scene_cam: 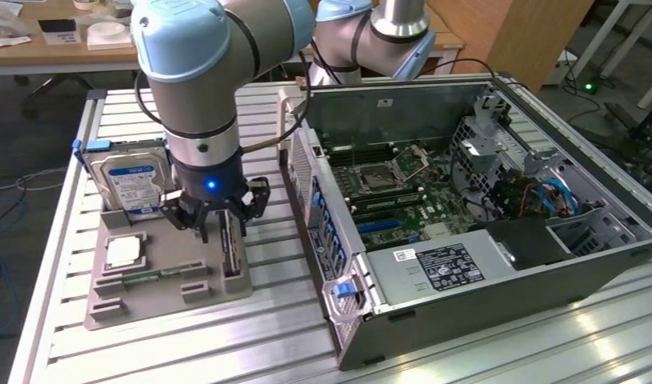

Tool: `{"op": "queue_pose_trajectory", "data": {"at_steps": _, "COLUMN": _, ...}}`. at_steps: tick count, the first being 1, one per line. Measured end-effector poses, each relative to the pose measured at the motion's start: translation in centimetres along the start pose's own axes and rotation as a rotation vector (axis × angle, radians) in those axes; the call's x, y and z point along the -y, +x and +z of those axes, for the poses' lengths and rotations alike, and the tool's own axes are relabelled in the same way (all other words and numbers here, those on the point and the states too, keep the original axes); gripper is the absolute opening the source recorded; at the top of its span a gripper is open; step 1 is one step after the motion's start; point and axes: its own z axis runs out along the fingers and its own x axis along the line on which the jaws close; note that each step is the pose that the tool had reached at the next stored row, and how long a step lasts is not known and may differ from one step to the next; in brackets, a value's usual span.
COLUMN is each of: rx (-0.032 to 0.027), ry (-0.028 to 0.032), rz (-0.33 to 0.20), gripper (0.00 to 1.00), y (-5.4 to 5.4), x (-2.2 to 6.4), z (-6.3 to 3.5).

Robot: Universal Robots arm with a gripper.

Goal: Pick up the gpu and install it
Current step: 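Pick up the gpu and move the gpu toward the slot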

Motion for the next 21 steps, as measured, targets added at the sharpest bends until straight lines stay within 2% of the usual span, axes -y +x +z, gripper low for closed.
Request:
{"op": "queue_pose_trajectory", "data": {"at_steps": 7, "rx": -0.0007, "ry": 0.0015, "rz": 0.0, "gripper": 0.6, "y": 0.01, "x": -0.03, "z": 0.9}}
{"op": "queue_pose_trajectory", "data": {"at_steps": 11, "rx": -0.001, "ry": 0.0016, "rz": 0.0, "gripper": 0.59, "y": 0.02, "x": -0.03, "z": 0.95}}
{"op": "queue_pose_trajectory", "data": {"at_steps": 12, "rx": -0.0008, "ry": 0.0015, "rz": 0.0, "gripper": 0.52, "y": 0.01, "x": -0.03, "z": 0.96}}
{"op": "queue_pose_trajectory", "data": {"at_steps": 18, "rx": -0.0005, "ry": 0.0012, "rz": 0.0, "gripper": 0.51, "y": -0.02, "x": -0.04, "z": 0.98}}
{"op": "queue_pose_trajectory", "data": {"at_steps": 19, "rx": -0.0005, "ry": 0.0012, "rz": 0.0, "gripper": 0.44, "y": -0.07, "x": -0.04, "z": 0.97}}
{"op": "queue_pose_trajectory", "data": {"at_steps": 21, "rx": -0.0008, "ry": 0.0015, "rz": 0.0, "gripper": 0.44, "y": -0.12, "x": -0.04, "z": 0.96}}
